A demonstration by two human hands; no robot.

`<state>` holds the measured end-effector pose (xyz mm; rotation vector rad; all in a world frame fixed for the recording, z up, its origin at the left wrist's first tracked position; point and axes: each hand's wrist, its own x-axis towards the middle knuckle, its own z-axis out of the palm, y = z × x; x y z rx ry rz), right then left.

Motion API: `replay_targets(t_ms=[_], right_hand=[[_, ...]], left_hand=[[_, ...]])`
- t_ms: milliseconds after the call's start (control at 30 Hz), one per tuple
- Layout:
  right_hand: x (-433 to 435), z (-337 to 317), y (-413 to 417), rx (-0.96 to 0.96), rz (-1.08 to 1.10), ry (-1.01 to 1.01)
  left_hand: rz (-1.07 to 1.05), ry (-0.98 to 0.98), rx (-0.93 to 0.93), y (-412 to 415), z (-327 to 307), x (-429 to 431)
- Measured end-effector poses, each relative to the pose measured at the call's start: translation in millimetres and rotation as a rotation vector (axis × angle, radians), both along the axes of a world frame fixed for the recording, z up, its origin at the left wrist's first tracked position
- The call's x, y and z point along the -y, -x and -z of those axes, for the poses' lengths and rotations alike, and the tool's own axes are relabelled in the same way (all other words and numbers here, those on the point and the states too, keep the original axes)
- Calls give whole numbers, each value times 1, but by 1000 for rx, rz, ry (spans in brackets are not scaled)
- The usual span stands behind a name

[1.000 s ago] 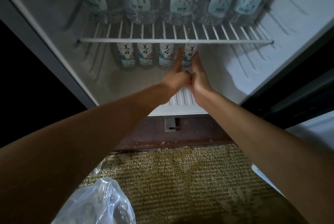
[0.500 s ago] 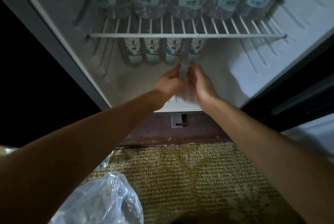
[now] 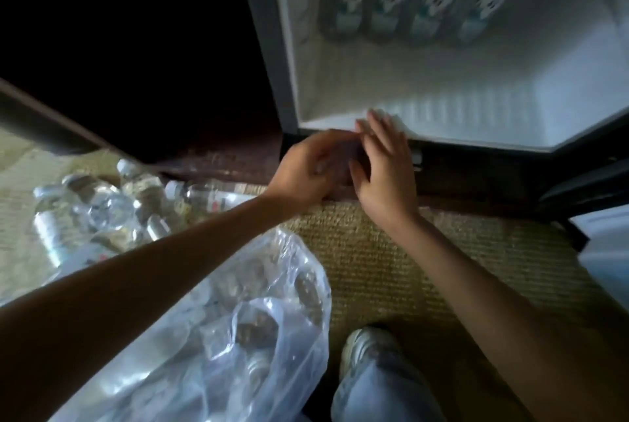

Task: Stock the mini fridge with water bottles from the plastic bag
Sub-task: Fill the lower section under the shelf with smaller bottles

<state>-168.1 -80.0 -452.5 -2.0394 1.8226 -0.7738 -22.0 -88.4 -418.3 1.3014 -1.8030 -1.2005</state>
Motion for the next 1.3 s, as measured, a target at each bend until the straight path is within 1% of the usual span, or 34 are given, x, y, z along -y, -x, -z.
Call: replay_targets(t_ms=[100,200,300,367,433,500,567,633,700,733,800,833,900,967,1000,1133,1167,1233,1267,1300], right_hand=[[-21,0,-25,8,-95,-66],[-51,-2,-52,148,-157,-248],[-82,-4,-74,231,-269,-277],[-99,-5,-86,264,-381,-360],[-113,-4,-94,237,-528,-520],[-121,-6,-98,122,-690,-652],[-124,-6,-101,-44,-837,-736],[-130,-3,-109,-242,-969,-773],[-140,7,-120,-443,-1082,-750],[-144,14,-125,-529,-1120,-739],[-151,26,-131,-614,-1138,-756],[-152,29,-133,-610,-1142,-801],[-149,28,-136,-527,-1132,-895],[-148,24,-138,-410,-1095,-960],[-145,22,-141,-366,-1084,-925],[-111,16,-165,-235,-929,-564],[-105,11,-174,-229,-905,-545],[-103,13,-187,-225,-815,-597],[-104,15,-190,-192,-744,-629],[-105,18,-190,-183,-719,-656]], left_hand=[[-52,-86,42,-28,9,-23],[-36,-33,150,-55,16,-51],[-39,-35,278,-86,24,-89],[53,10,416,-108,30,-119],[179,56,494,-128,34,-145],[257,45,502,-142,35,-166],[270,-4,519,-150,38,-183],[232,-13,565,-155,42,-196],[202,0,599,-164,46,-203],[221,21,616,-170,46,-205],[327,110,669,-187,50,-206],[380,160,694,-196,52,-206],[448,236,707,-211,59,-203],[457,309,680,-218,63,-198],[425,350,665,-220,62,-194],[136,415,683,-234,51,-165],[85,430,696,-236,49,-162],[33,430,684,-236,47,-163],[9,429,666,-234,47,-165],[-16,414,661,-231,49,-168]])
